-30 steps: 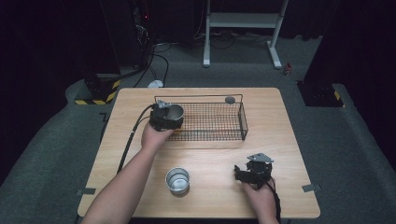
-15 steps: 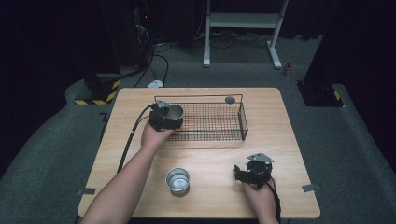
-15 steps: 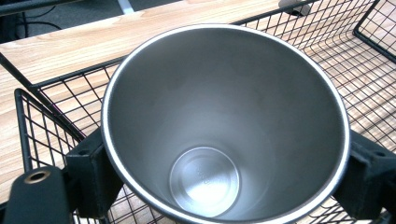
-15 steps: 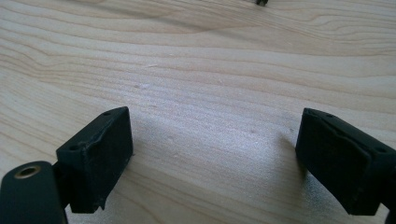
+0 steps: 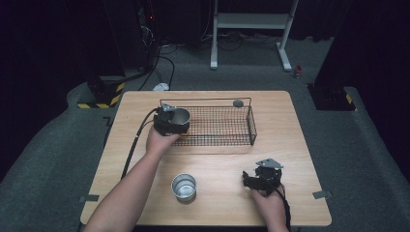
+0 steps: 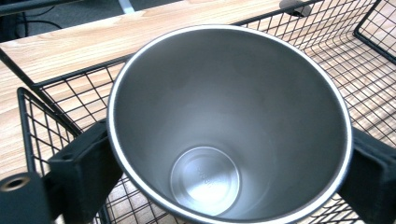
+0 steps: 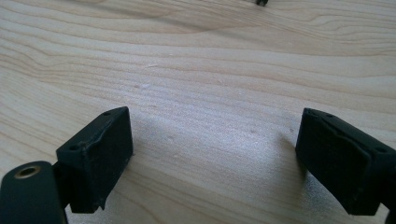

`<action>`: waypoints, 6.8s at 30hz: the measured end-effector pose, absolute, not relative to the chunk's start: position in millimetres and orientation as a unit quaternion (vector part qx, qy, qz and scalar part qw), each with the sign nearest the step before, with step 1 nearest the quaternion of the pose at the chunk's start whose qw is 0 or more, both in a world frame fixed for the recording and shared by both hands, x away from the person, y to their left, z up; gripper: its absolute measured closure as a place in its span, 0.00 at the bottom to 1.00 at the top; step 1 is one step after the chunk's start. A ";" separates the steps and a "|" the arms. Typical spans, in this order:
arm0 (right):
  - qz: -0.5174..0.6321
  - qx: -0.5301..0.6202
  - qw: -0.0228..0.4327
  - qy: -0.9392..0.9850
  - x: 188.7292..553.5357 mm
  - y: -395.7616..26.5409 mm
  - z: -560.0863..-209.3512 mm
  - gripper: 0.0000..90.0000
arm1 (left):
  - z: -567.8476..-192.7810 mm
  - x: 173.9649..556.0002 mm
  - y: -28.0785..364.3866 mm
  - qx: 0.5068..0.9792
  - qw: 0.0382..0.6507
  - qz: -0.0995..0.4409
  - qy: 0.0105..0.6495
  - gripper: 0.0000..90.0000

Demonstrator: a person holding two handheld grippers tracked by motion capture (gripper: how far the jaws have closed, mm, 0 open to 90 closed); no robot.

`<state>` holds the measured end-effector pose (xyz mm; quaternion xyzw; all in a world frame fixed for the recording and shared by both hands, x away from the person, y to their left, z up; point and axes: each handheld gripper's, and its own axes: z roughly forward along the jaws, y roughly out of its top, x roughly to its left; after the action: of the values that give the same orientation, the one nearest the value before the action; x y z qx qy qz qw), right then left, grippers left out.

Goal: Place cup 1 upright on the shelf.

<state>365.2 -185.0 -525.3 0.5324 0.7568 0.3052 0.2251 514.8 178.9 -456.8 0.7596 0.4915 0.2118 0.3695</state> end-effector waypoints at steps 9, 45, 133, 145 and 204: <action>0.305 0.532 0.225 0.757 365.2 -185.0 -525.3 0.12 | -454.3 514.0 180.7 0.760 0.367 0.217 0.491 0.01; 0.305 0.532 0.225 0.757 365.2 -185.0 -525.2 0.12 | -427.8 498.7 188.5 0.747 0.413 0.217 0.475 0.00; 0.305 0.533 0.225 0.757 365.2 -184.9 -525.3 0.12 | -518.1 364.5 288.8 0.778 0.349 0.172 0.493 0.03; 0.305 0.532 0.225 0.757 365.1 -184.9 -525.3 0.12 | -528.7 341.2 295.2 0.793 0.316 0.196 0.482 0.01; 0.347 0.450 0.235 0.789 372.2 -139.5 -493.8 0.13 | -531.3 336.4 293.8 0.787 0.328 0.204 0.481 0.00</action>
<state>372.2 -139.5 -493.8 0.4501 0.7888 0.3466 0.2348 336.4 293.8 -531.3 0.7869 0.4809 0.2038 0.3285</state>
